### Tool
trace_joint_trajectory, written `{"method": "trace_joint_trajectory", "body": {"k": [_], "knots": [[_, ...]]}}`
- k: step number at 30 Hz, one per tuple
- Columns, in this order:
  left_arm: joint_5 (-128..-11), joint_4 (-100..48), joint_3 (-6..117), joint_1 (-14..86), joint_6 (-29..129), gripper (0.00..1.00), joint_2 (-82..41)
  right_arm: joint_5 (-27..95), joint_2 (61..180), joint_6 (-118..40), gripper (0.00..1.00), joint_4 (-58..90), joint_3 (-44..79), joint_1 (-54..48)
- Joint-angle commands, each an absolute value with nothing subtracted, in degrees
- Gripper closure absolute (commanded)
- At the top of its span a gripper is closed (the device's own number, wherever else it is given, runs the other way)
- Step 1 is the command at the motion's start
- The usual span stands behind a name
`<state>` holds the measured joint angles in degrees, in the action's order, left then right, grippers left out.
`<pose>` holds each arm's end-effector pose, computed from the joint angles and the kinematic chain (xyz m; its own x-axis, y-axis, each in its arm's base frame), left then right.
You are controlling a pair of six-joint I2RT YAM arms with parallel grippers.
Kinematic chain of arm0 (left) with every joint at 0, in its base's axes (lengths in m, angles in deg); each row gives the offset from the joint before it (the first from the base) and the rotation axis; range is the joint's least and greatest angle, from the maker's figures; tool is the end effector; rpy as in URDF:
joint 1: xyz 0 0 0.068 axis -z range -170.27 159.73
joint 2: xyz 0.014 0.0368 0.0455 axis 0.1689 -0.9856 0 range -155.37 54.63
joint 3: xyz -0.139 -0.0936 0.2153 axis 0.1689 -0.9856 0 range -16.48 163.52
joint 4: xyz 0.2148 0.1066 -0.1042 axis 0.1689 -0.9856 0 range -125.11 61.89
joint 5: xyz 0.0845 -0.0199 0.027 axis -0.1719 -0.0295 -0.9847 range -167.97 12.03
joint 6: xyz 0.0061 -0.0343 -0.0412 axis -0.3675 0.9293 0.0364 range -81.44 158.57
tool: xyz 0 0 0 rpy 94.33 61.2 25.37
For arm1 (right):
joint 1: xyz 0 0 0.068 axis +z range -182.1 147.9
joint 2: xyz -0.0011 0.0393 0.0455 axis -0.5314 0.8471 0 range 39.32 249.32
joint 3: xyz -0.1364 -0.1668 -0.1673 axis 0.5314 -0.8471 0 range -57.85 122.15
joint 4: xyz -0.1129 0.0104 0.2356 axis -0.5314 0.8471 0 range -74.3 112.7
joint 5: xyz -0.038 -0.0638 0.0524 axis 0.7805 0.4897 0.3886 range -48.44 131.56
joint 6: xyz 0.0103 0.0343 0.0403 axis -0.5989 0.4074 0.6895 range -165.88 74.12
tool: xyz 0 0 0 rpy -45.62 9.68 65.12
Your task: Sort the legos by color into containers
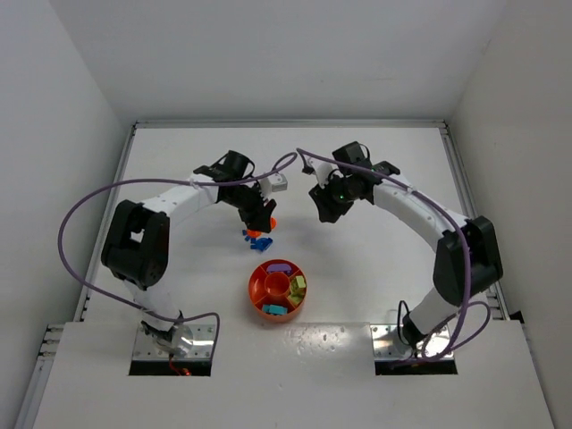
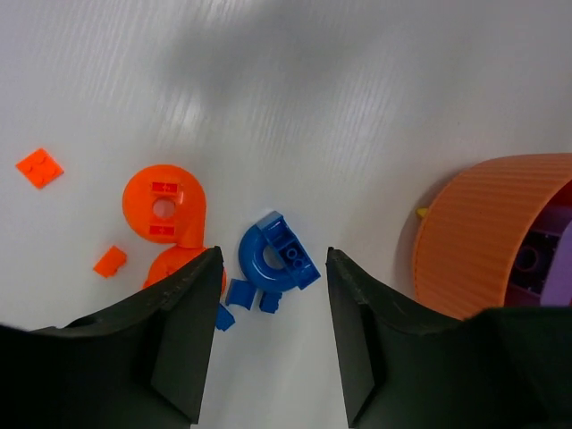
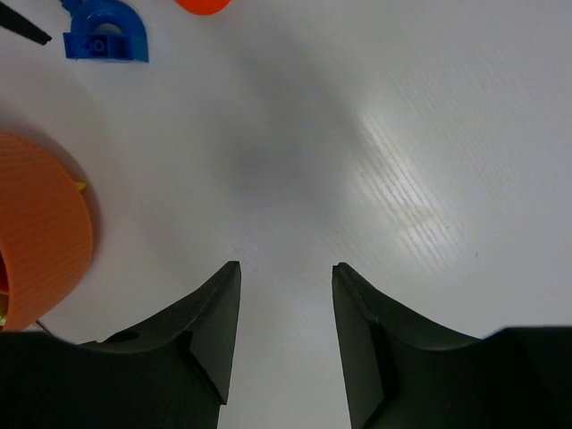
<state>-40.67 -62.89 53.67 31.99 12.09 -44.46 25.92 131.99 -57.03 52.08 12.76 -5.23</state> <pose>0.3162 -0.1528 0.2164 -0.4979 0.5870 -0.6385 0.8619 0.4166 -0.2891 0.2976 0.1615 0.2486 -0.6372 -0.5317 -0.5579 -0.6976 0.7057 0.1241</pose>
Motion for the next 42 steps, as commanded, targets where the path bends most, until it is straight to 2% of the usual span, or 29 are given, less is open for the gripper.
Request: {"method": "trace_joint_trajectory", "body": {"k": [1, 6, 17, 22, 42], "knots": [[-39.04, -65.02, 56.56, 32.4, 4.21, 0.45, -45.91, 23.19, 135.38, -55.81, 0.54, 51.82, 17.29, -6.53], [-41.92, -66.08, 56.56, 33.45, -0.45, 0.38, -47.32, 22.66, 139.6, -55.81, 0.54, 51.82, 20.45, -8.28], [-49.58, -61.6, 50.77, 37.32, 2.09, 0.38, -46.27, 22.14, 142.77, -56.34, 0.54, 51.82, 21.6, -8.29], [-52.74, -59.4, 49.53, 37.85, 4.02, 0.29, -46.27, 22.14, 143.3, -56.34, 0.53, 51.82, 21.6, -8.29], [-56.44, -55.7, 52.34, 41.81, 9.82, 0.29, -52.42, 22.14, 142.77, -56.34, 0.53, 51.82, 19.93, -8.29]]}}
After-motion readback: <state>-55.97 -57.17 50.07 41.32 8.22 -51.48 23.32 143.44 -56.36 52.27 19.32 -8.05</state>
